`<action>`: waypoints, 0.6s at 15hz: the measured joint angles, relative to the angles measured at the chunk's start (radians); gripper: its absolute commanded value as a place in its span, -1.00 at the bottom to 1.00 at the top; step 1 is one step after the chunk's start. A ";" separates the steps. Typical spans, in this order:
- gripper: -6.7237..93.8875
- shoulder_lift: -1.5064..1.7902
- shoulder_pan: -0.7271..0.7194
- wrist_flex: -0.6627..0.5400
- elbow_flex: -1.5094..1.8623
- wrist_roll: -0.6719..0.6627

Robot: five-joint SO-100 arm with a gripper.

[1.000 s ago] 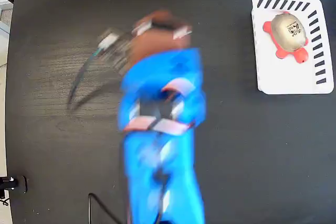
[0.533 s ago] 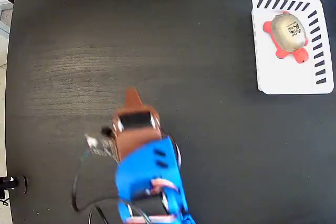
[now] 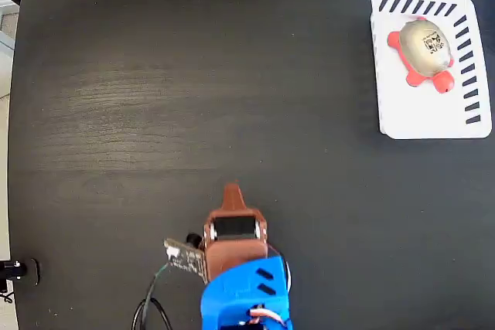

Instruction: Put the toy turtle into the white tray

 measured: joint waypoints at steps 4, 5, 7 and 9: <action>-0.87 0.138 -0.025 0.187 0.000 0.006; -0.87 0.152 -0.031 0.201 0.000 0.006; -0.87 0.153 -0.029 0.206 0.000 0.006; -0.87 0.153 -0.029 0.206 0.000 0.006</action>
